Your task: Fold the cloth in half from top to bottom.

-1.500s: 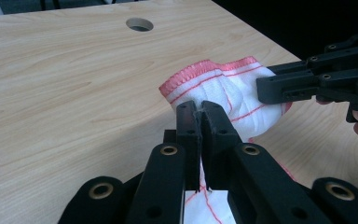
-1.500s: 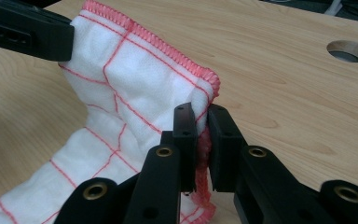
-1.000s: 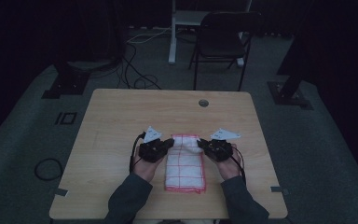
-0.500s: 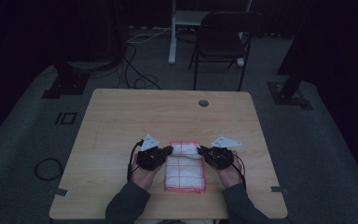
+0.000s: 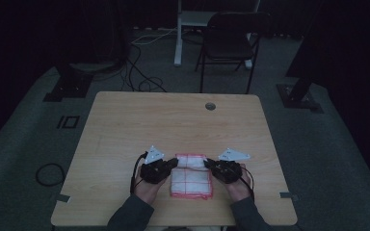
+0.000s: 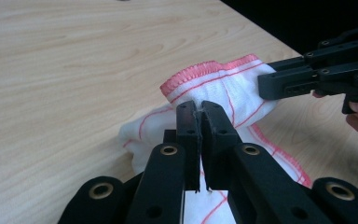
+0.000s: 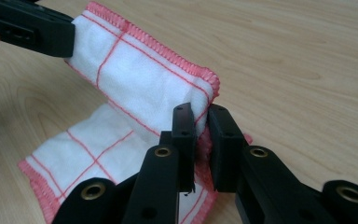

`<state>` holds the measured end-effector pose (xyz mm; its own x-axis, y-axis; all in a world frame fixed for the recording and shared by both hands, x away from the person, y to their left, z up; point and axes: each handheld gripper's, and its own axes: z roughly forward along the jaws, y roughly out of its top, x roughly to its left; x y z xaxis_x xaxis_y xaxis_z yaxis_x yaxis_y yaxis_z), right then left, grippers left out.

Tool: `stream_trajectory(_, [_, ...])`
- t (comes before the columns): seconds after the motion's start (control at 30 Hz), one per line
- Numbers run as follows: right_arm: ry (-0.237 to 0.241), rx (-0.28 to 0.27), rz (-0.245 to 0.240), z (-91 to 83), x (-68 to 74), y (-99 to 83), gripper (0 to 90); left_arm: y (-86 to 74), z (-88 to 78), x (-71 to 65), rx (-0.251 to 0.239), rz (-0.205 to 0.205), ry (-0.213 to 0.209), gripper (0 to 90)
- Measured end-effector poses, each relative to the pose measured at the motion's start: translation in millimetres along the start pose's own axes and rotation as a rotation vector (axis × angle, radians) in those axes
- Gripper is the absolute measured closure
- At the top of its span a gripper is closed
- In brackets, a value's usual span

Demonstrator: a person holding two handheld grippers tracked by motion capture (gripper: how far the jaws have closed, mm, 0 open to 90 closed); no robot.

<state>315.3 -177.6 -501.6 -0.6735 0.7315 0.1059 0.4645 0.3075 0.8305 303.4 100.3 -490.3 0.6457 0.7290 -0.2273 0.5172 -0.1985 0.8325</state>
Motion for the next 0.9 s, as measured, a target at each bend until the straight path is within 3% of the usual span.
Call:
stream_trajectory(0.67, [0.010, 0.057, -0.009, 9.6, 13.2, -22.6, 82.4, -31.8, 2.8, 3.5, 0.080, -0.026, 0.009, 85.8])
stream_trajectory(0.9, [0.009, 0.064, -0.014, 9.9, 16.1, -25.8, 82.4, -21.4, -4.3, 15.5, 0.029, -0.062, 0.042, 79.6])
